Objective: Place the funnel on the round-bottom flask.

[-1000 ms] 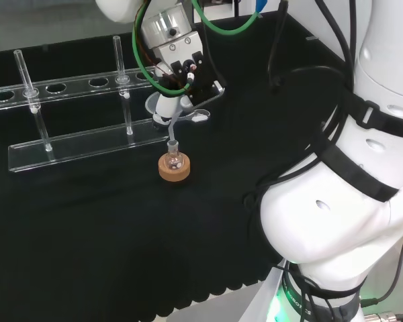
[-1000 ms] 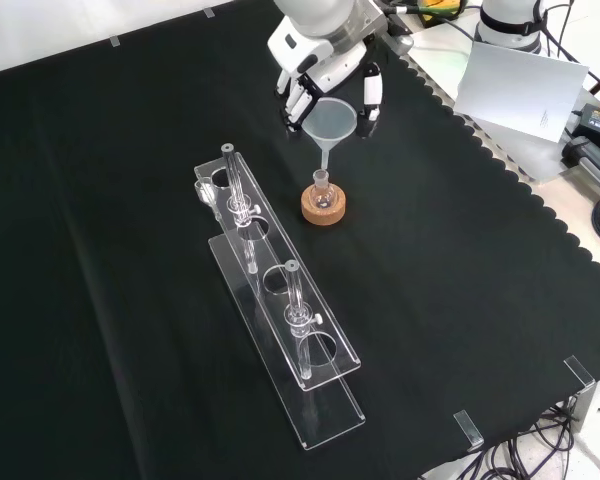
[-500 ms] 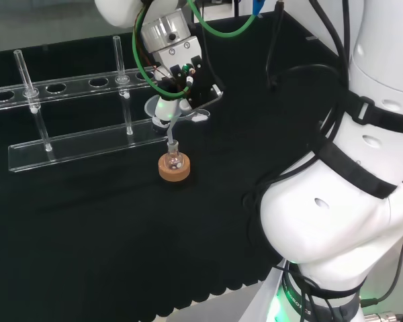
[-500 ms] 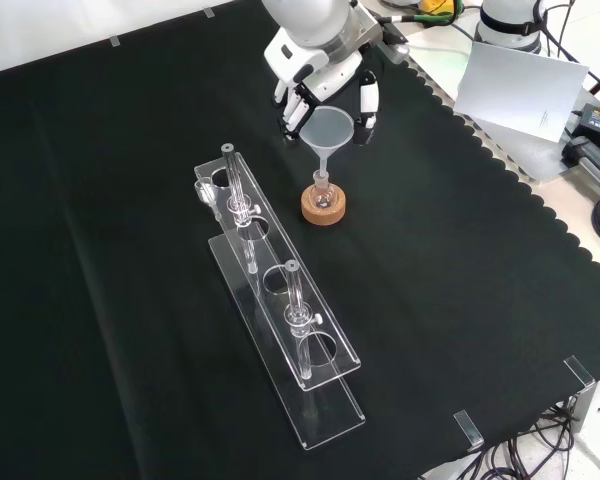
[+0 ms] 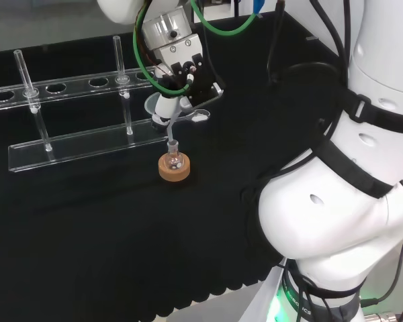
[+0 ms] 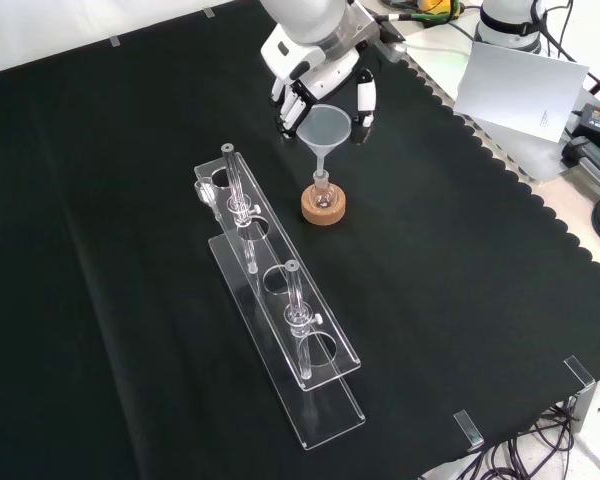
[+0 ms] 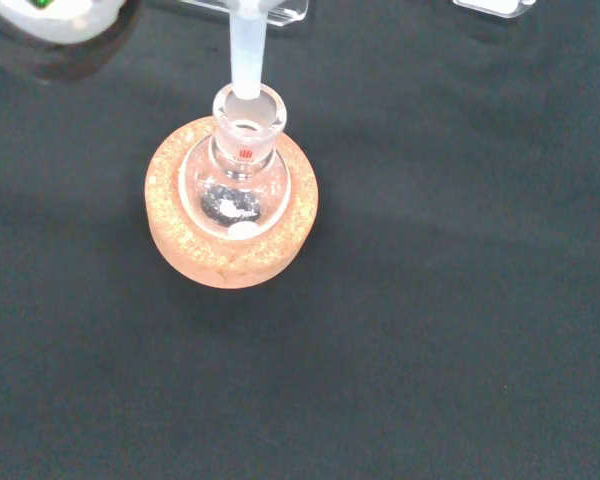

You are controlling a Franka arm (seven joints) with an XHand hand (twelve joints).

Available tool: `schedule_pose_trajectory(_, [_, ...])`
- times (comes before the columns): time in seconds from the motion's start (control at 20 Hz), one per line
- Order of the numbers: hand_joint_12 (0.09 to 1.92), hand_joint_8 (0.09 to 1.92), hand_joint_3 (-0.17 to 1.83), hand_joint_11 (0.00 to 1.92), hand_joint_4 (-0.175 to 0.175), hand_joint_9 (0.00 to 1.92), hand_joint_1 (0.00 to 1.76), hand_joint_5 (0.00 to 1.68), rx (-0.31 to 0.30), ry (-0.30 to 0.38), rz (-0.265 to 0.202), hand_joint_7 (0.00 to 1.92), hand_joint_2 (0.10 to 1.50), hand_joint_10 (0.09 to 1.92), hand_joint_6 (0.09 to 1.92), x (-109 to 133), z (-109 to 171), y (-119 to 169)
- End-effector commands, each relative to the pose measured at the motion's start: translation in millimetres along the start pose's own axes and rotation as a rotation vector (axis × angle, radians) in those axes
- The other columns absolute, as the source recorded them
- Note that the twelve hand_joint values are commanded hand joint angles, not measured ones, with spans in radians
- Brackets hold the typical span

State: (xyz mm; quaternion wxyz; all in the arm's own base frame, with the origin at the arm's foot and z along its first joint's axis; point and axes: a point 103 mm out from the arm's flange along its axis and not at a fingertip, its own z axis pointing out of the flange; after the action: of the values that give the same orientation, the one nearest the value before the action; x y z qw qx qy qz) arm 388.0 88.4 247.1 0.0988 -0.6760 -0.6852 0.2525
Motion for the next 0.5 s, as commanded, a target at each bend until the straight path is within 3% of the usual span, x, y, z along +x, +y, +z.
schedule_pose_trajectory(0.05, [1.19, 0.77, 0.55, 0.66, -0.009, 1.00, 0.83, 0.71, 0.020, -0.007, 0.006, 0.67, 0.72, 0.50, 0.78, -1.1, 6.0, 8.9])
schedule_pose_trajectory(0.5, [1.19, 0.77, 0.55, 0.66, -0.009, 1.01, 0.83, 0.71, 0.028, 0.002, 0.003, 0.67, 0.72, 0.50, 0.78, -1.2, 6.7, 8.5])
